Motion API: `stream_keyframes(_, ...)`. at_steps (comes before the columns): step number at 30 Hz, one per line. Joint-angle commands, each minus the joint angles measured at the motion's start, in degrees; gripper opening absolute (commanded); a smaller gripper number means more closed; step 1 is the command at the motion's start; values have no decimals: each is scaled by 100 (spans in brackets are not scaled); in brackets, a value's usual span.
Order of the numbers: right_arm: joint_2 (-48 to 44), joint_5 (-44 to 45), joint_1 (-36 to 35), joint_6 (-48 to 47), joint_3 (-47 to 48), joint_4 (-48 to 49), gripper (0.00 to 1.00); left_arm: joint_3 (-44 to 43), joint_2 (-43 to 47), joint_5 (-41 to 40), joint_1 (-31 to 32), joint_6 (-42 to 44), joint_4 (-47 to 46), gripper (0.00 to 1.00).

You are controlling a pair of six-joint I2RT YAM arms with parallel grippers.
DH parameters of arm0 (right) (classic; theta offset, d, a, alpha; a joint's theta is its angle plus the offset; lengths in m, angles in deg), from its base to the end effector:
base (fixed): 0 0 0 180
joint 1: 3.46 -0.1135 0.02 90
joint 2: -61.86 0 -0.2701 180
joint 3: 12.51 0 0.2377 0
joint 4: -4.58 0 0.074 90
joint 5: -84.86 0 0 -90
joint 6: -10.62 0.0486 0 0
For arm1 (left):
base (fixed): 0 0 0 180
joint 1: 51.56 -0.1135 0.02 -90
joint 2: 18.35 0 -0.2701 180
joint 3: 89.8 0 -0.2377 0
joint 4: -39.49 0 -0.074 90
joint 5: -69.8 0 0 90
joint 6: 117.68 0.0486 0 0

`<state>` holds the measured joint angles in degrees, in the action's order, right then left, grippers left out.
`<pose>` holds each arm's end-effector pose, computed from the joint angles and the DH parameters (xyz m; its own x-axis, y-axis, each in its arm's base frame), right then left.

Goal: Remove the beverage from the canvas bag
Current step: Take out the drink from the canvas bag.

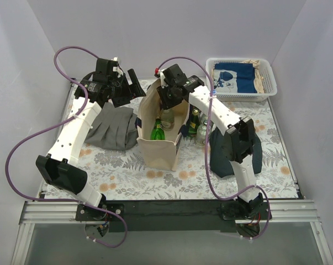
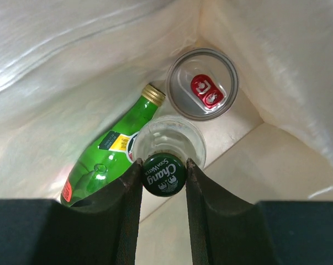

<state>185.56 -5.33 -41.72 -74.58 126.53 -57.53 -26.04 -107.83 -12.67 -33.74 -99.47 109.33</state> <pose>0.3792 0.2993 0.3118 -0.6221 -0.3840 -0.6823 -0.5710 0.8188 0.0597 0.3018 -0.1037 0.4072 -0.5780 -0.8034 -0.1432 -0.4944 0.4843 -0.7218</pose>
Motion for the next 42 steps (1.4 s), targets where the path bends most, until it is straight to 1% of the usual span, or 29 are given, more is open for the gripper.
stream_keyframes(1,-881,-123,-243,-58,206,591,1,-68,88,100,-16,60,-20,77)
stream_keyframes(6,-1093,-25,-296,-207,179,591,1,-33,97,117,-16,51,-29,76)
stream_keyframes(11,-1190,-8,-349,-199,363,548,1,-33,105,143,-16,16,-38,76)
stream_keyframes(12,-1242,158,-357,-172,416,521,1,-33,105,152,-16,25,-29,76)
stream_keyframes(19,-1743,571,-375,-102,460,468,1,-77,88,161,-16,25,-38,76)
stream_keyframes(35,-2701,1091,-410,311,346,477,1,-42,97,275,-16,-46,-82,76)
stream_keyframes(42,-3018,1389,-410,399,478,486,1,20,114,328,-16,-81,-91,76)
